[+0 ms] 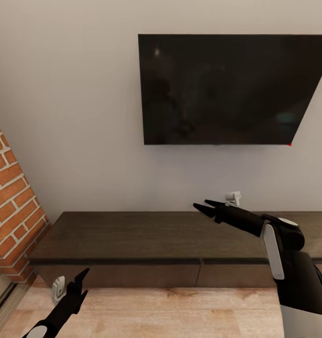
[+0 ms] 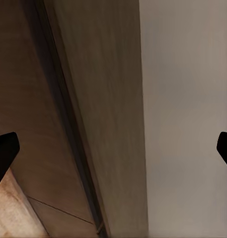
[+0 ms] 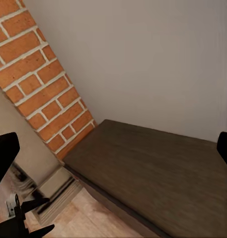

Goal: Place each of the two pumpkins and all three candles from the living room inside a cabinet in the living room (use any cabinet), then make sure every cabinet is closed, and position the cauldron so it is next to a table in the living room.

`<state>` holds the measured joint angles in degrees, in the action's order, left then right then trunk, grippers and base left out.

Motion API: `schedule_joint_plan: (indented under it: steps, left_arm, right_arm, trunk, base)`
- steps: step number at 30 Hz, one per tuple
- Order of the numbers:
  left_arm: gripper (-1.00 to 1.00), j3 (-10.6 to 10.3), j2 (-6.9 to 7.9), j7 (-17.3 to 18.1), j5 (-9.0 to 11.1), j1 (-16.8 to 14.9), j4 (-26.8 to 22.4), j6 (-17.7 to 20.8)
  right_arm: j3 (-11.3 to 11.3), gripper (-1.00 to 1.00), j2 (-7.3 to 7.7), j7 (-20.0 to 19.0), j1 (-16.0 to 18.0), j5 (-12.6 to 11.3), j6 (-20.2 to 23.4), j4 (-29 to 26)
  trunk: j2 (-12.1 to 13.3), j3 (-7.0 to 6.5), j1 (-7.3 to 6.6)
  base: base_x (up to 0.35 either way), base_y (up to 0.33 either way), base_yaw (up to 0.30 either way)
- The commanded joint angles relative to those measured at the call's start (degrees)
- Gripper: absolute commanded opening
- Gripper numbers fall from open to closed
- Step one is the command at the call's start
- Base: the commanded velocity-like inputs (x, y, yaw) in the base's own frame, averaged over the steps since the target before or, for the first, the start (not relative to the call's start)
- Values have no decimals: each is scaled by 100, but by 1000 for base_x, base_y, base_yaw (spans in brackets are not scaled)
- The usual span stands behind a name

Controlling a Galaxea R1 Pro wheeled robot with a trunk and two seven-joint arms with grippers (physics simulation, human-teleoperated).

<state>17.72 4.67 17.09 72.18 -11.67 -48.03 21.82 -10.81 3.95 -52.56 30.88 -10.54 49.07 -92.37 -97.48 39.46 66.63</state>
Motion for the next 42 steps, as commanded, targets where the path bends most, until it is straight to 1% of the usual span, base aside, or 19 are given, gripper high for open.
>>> schedule_joint_plan:
  steps: [1,3,13,17,19,21,23,24,27,28,31,32,34,35,40,42]
  left_arm:
    - [100,15,-4,13,48,-4,4,54]
    - [100,12,-7,26,45,-3,8,52]
    - [100,-5,-14,14,2,-2,13,45]
    - [100,-10,-17,3,-10,-2,13,38]
    - [100,-12,-15,-14,-17,-2,13,34]
    - [100,-13,-13,-39,-26,-2,13,32]
    - [100,-13,-12,-60,-30,-2,16,32]
    - [100,-21,-4,-71,-39,-2,44,43]
    - [100,-28,-4,-64,-43,-2,51,50]
    - [100,-26,-7,-56,-14,-2,56,63]
    - [100,-12,-8,-43,11,-2,59,74]
    - [100,-1,-11,-79,22,-2,63,68]
    - [100,6,-14,-90,23,-2,76,62]
    - [100,13,-12,-97,23,-2,118,56]
    - [100,27,-15,-112,38,-3,285,30]
    - [100,29,-23,-98,55,-4,324,-77]
  right_arm:
    - [-31,100,0,-21,5,-9,25,0]
    - [-84,100,3,-29,5,-9,20,0]
    - [-180,100,4,-37,2,-9,-61,0]
    - [-377,100,-41,-35,-20,-9,-58,0]
    - [-477,100,-34,-55,-43,-13,-47,0]
    - [-514,100,-29,-84,-34,-15,-35,0]
    - [-538,100,-34,-104,-17,-16,25,0]
    - [-552,100,-55,-105,20,-12,304,0]
    - [-553,100,-44,-101,26,-11,350,0]
    - [-555,100,-72,-89,36,19,420,0]
    - [-560,100,-68,-84,56,23,499,0]
    - [-576,100,-81,22,121,34,680,0]
    - [-584,100,-86,214,144,37,728,0]
    - [-589,100,-93,473,161,37,756,0]
    - [-595,100,-106,1126,218,11,795,0]
    - [-596,100,-112,1297,239,-1,797,0]
  trunk:
    - [-44,24,22]
    - [-124,60,66]
    - [-525,239,286]
    - [-686,311,373]
    - [-766,347,417]
    - [-846,383,461]
    - [-926,419,505]
    - [-967,437,527]
    - [-1087,490,593]
    - [-1127,508,615]
    - [-1247,562,681]
    - [-1287,579,703]
    - [-1368,611,747]
    - [-1408,626,769]
    - [-1608,695,879]
    - [-1688,727,923]
  base:
    - [0,0,0]
    - [0,0,0]
    - [0,0,0]
    - [0,0,0]
    - [0,0,21]
    - [0,0,106]
    - [0,0,173]
    - [0,0,245]
    - [0,0,246]
    - [0,0,286]
    - [0,0,287]
    - [0,0,276]
    - [0,0,251]
    - [0,0,200]
    - [0,0,152]
    - [0,0,67]
